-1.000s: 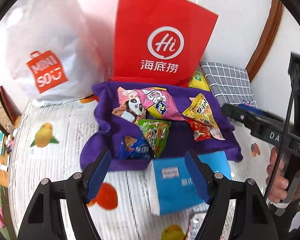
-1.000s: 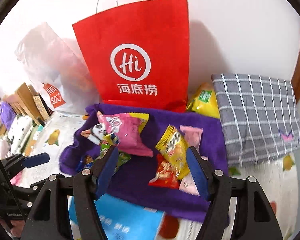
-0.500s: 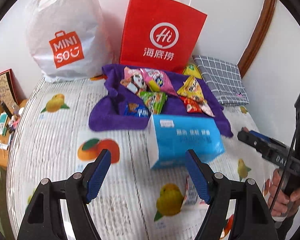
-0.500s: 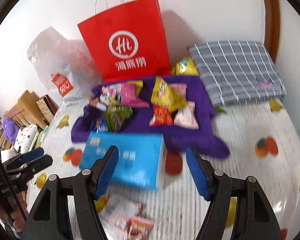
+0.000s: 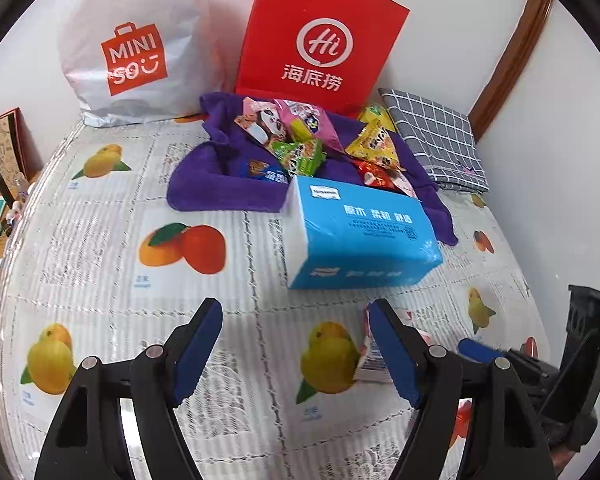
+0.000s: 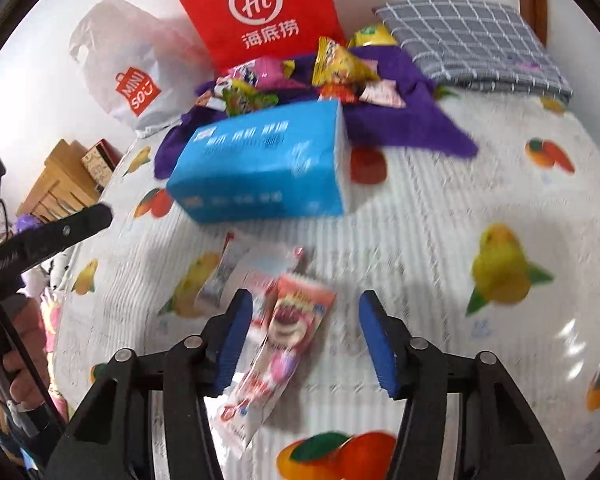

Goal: Organize snacks
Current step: 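Withdraw both tools from the towel toward two packets beside the tissue pack, then grasp the white snack packet with the left tool while the right tool grasps the pink bear lollipop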

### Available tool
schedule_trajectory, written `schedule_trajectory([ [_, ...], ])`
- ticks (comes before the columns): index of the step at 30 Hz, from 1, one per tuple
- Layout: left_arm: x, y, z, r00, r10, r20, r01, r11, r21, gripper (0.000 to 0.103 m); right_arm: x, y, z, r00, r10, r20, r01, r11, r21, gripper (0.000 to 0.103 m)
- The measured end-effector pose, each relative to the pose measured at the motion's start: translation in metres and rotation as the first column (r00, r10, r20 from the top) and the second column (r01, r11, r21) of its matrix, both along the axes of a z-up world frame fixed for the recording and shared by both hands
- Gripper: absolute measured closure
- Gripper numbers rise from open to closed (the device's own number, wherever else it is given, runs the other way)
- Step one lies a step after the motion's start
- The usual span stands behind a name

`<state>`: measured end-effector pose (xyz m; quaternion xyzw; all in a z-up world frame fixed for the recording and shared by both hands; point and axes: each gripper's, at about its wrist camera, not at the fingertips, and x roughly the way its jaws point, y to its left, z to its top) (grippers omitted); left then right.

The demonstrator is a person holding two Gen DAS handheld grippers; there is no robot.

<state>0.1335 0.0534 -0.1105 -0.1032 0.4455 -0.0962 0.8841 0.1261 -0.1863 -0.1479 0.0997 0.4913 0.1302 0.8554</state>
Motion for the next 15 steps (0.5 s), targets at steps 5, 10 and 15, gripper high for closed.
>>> schedule_trajectory([
  [5,-0.005,-0.007,-0.007,1.0,-0.016,-0.013,0.016,1.0,0.004,0.029,-0.005,0.008,-0.013,0.999,0.001,-0.038,-0.001,1.0,0.017,0.056],
  [10,-0.005,-0.013,-0.013,0.999,-0.032,-0.023,0.032,0.999,0.023,0.029,-0.003,0.017,-0.025,1.0,0.016,-0.022,-0.016,0.999,-0.038,0.072],
  [15,0.002,-0.028,-0.027,0.997,-0.061,-0.054,0.063,0.997,0.035,0.029,-0.002,0.003,-0.019,1.0,0.023,0.021,-0.022,0.997,-0.071,0.082],
])
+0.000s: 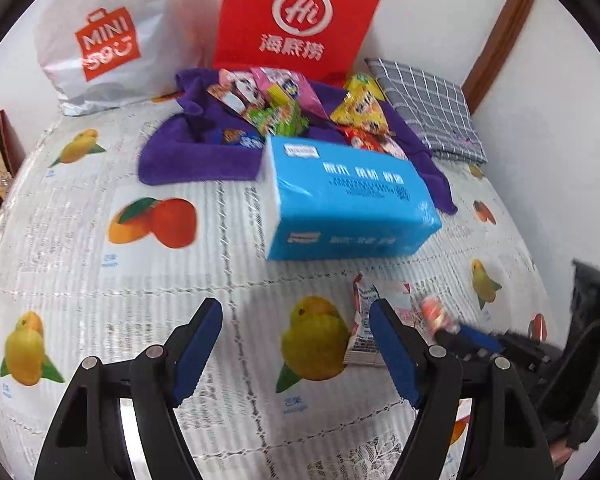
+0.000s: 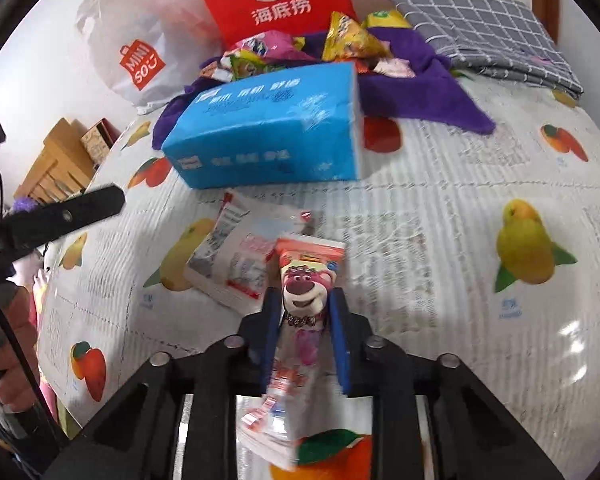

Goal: Organize snacks
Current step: 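Grasp the white snack packet with the left tool while the right tool grasps the pink bear lollipop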

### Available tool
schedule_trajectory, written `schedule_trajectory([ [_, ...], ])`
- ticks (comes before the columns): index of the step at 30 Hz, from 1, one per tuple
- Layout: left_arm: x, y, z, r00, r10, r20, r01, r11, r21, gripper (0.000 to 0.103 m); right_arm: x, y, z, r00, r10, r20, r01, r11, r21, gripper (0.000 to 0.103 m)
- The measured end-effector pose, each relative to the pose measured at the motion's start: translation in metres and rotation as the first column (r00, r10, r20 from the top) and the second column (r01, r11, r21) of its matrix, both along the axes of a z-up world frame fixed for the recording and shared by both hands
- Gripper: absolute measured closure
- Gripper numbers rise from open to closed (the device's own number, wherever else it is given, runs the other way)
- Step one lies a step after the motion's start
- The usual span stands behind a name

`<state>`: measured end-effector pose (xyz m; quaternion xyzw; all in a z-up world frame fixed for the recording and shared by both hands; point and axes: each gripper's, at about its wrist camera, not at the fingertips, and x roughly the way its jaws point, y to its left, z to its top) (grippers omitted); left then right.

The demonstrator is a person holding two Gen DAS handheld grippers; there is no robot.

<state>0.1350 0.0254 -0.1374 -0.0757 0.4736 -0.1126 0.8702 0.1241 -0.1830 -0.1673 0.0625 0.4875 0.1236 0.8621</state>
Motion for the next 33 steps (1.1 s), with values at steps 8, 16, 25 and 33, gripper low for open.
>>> schedule_trajectory([
  [8,0.009,-0.029,-0.029,0.995,-0.081,-0.059,0.081,0.997,-0.006,0.029,0.011,-0.047,-0.003,0.994,-0.094,0.054,0.098,0.992,-0.078,0.082],
  [16,0.014,-0.047,-0.039,0.99,-0.121,-0.074,0.116,0.991,-0.068,0.017,0.02,-0.054,-0.01,0.994,-0.073,0.083,0.08,0.994,-0.078,0.079],
  [25,0.012,-0.081,-0.043,0.991,-0.132,-0.007,0.132,0.984,0.118,0.014,0.025,-0.066,-0.012,0.985,-0.089,0.147,0.114,0.978,-0.174,0.08],
  [33,0.008,-0.093,-0.046,0.991,-0.123,0.06,0.105,0.964,0.245,0.027,0.029,-0.081,-0.014,0.98,-0.112,0.166,0.139,0.977,-0.164,0.08],
])
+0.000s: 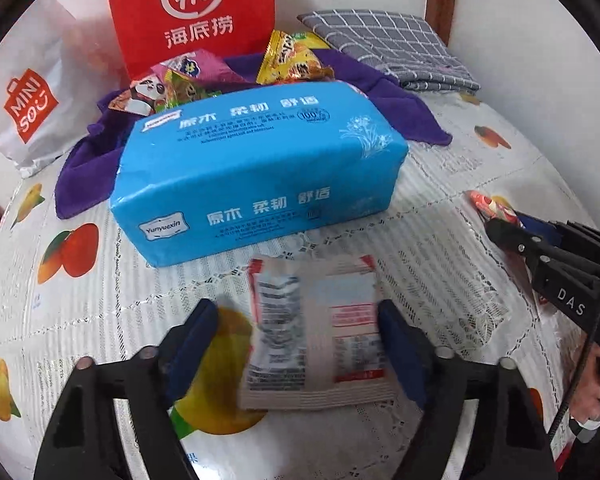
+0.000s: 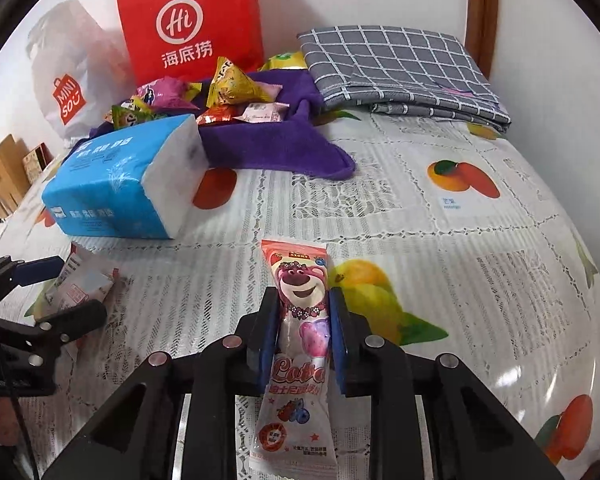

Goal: Organize snacks
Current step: 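Grasp the white snack packet with the left tool while the right tool grasps the pink bear lollipop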

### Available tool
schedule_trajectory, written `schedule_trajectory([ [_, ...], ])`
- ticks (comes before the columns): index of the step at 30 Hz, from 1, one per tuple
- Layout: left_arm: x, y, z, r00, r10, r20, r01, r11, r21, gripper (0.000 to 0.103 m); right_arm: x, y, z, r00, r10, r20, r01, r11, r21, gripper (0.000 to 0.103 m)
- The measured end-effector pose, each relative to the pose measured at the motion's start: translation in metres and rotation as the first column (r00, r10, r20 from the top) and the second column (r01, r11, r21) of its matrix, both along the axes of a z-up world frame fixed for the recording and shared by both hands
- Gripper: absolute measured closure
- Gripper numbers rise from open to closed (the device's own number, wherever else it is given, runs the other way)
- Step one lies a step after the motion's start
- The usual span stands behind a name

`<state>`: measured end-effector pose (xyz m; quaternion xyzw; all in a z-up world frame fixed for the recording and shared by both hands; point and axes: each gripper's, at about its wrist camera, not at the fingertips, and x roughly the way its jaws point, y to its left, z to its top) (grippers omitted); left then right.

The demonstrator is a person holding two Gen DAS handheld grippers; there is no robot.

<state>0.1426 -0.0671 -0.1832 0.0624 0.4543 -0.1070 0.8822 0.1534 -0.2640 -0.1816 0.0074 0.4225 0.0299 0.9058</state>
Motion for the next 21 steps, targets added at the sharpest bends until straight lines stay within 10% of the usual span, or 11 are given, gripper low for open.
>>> schedule_trajectory([
  [21,-0.0081,0.0027,-0.0011,0.998,0.014,0.055,-0.013,1.0,-0.004,0.036,0.0004,0.0,-0.0009,1.0,0.008,-0.001,-0.008,1.0,0.009,0.076],
])
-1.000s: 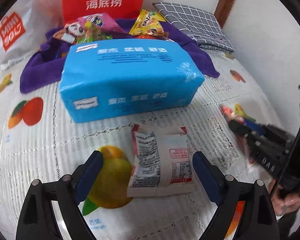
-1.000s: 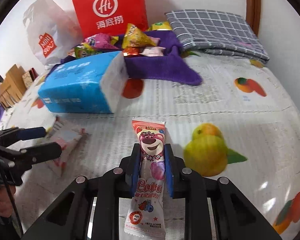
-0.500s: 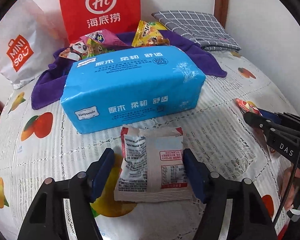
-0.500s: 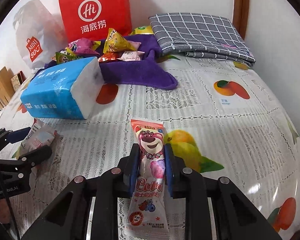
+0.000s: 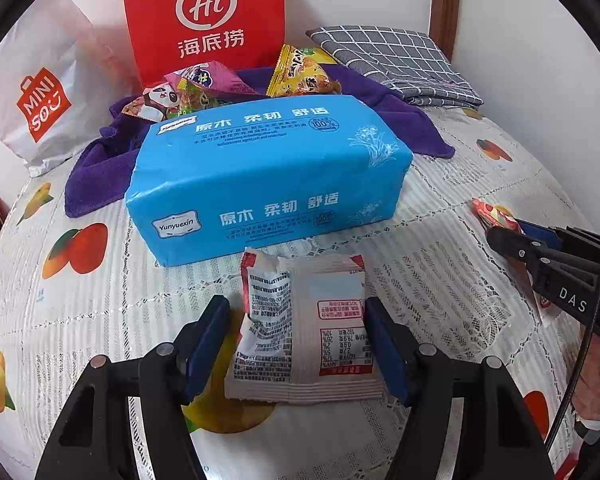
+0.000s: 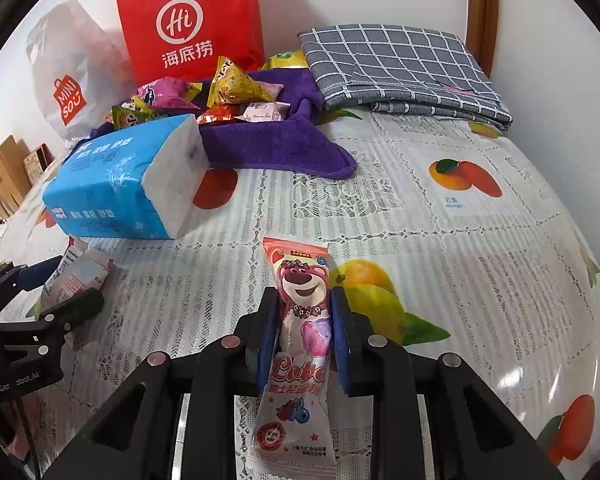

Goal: Organize snacks
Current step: 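Grasp the white snack packet with the left tool while the right tool grasps the pink bear lollipop, then carry white packet in left tool while right tool carries bear lollipop to towel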

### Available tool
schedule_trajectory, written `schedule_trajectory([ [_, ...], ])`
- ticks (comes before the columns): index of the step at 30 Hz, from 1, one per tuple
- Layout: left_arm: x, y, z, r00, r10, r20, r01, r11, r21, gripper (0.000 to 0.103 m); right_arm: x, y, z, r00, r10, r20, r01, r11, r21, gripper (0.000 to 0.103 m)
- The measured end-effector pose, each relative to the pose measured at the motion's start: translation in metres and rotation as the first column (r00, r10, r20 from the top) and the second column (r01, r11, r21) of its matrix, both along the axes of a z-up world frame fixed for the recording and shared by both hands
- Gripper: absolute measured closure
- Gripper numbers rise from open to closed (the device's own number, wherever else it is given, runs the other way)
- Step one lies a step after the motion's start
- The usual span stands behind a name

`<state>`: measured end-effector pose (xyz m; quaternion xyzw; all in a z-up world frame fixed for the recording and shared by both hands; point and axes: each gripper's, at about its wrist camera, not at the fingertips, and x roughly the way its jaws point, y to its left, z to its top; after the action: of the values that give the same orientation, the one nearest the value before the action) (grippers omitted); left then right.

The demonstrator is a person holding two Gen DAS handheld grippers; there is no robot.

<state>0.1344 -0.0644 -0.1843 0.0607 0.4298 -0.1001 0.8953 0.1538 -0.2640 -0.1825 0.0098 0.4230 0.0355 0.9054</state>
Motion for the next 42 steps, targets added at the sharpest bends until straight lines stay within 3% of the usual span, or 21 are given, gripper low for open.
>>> schedule_trajectory([
  [7,0.001,0.001,0.0,1.0,0.0,0.0,0.0,1.0,-0.006,0.036,0.0,0.0,0.0,1.0,0.002,0.0,-0.002,1.0,-0.003,0.076],
  [9,0.0,0.002,0.001,1.0,0.009,0.005,-0.009,1.0,-0.002,0.045,0.0,0.001,0.0,1.0,0.002,0.0,-0.002,1.0,-0.002,0.076],
  [15,0.0,0.002,0.003,1.0,0.011,0.003,-0.011,1.0,0.002,0.051,0.001,0.0,0.0,1.0,-0.003,0.001,0.003,1.0,0.005,0.079],
  [22,-0.005,0.024,0.021,0.998,0.035,-0.046,-0.039,0.996,-0.077,0.053,-0.003,0.01,0.006,1.0,0.001,-0.019,-0.001,1.0,-0.019,0.083],
  [27,-0.012,0.042,0.038,0.998,0.06,-0.036,-0.063,0.994,-0.093,0.053,-0.018,0.038,0.022,0.999,0.054,0.002,-0.053,0.998,-0.036,0.083],
  [42,-0.002,0.069,0.089,0.995,0.098,-0.003,-0.097,0.982,-0.162,0.053,-0.021,0.088,0.079,0.99,0.134,0.048,-0.137,0.989,0.063,0.083],
])
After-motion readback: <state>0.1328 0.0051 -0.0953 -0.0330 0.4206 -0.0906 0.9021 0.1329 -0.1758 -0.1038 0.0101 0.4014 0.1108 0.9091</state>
